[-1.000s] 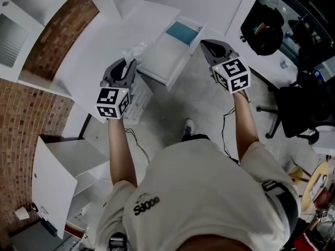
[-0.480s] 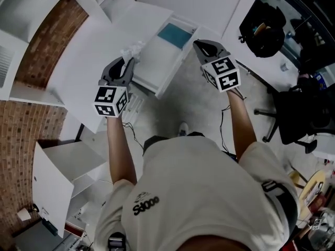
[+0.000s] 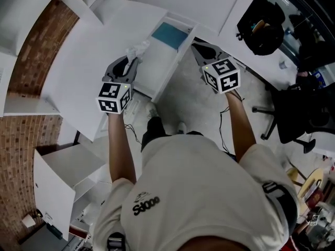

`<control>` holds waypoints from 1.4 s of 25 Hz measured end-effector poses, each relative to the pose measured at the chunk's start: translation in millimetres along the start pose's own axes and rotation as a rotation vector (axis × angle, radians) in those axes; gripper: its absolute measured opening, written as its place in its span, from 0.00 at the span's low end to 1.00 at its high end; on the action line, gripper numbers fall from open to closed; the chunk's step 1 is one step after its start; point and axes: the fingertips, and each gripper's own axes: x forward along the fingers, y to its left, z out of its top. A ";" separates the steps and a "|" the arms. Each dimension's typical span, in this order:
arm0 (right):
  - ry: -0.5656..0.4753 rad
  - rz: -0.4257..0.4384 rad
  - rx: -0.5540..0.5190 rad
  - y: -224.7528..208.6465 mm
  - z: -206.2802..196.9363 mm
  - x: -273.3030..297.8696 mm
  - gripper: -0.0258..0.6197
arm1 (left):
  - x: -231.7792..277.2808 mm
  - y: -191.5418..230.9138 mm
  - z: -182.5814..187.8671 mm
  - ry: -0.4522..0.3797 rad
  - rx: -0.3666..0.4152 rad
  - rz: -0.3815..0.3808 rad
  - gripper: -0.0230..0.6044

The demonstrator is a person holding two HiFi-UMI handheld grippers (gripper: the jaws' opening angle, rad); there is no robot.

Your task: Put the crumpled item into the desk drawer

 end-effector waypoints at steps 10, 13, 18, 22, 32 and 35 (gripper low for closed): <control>0.060 -0.076 0.070 -40.8 -14.3 67.7 0.05 | 94.0 52.9 -36.4 0.086 -0.036 -0.108 0.17; 0.085 -0.104 0.100 -55.3 -25.7 88.3 0.05 | 127.8 68.4 -51.4 0.136 -0.022 -0.138 0.17; 0.140 -0.144 0.154 -77.3 -56.8 116.5 0.05 | 185.8 80.0 -80.5 0.198 -0.037 -0.209 0.17; 0.203 -0.193 0.192 -87.4 -83.0 130.0 0.05 | 226.5 77.3 -112.2 0.264 -0.051 -0.272 0.17; 0.290 -0.296 0.370 -106.1 -134.9 142.5 0.05 | 309.6 41.1 -196.5 0.416 -0.136 -0.459 0.17; 0.308 -0.325 0.399 -108.9 -141.4 154.3 0.05 | 329.2 32.9 -225.2 0.467 -0.161 -0.507 0.17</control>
